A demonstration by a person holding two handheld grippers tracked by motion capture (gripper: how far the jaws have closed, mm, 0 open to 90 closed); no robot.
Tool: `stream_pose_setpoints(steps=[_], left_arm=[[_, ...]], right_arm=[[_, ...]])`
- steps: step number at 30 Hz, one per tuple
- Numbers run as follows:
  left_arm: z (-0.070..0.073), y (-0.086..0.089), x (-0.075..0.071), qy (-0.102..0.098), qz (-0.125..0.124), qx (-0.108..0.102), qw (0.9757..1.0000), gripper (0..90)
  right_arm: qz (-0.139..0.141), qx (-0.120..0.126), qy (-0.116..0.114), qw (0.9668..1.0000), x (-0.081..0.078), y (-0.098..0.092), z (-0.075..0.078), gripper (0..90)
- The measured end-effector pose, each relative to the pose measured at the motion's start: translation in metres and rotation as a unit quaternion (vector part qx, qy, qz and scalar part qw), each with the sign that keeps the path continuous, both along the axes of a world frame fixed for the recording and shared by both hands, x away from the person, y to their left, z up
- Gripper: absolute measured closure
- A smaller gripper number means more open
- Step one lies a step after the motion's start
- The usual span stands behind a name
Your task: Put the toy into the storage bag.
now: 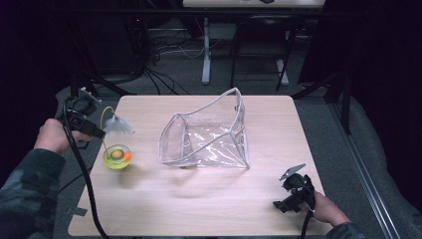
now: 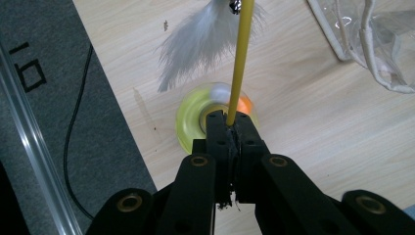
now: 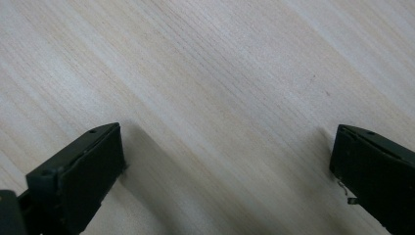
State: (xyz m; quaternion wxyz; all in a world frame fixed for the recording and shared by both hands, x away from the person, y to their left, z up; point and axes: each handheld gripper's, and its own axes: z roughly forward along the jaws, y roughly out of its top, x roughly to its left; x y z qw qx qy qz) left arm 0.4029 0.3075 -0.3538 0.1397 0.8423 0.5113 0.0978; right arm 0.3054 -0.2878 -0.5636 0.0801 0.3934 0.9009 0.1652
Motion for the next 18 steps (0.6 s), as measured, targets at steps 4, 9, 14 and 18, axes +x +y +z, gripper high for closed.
stream_pose_setpoints(steps=[4,9,14,18], left_arm=[[0.006,-0.002,0.001,-0.002,-0.006,0.005,1.0,88.2],[0.013,-0.004,0.003,-0.002,-0.013,0.009,0.9999,88.2],[0.022,-0.009,0.006,-0.003,-0.023,0.012,0.9997,88.2],[0.026,-0.011,0.008,-0.002,-0.025,0.013,0.9996,88.2]], right_arm=[[0.0,0.0,0.0,1.0,0.0,0.0,0.0,0.0],[0.003,-0.001,0.001,1.0,0.0,0.0,0.0,0.0],[0.0,0.0,0.0,1.0,0.0,0.0,0.0,0.0],[0.0,0.0,0.0,1.0,0.0,0.0,0.0,0.0]])
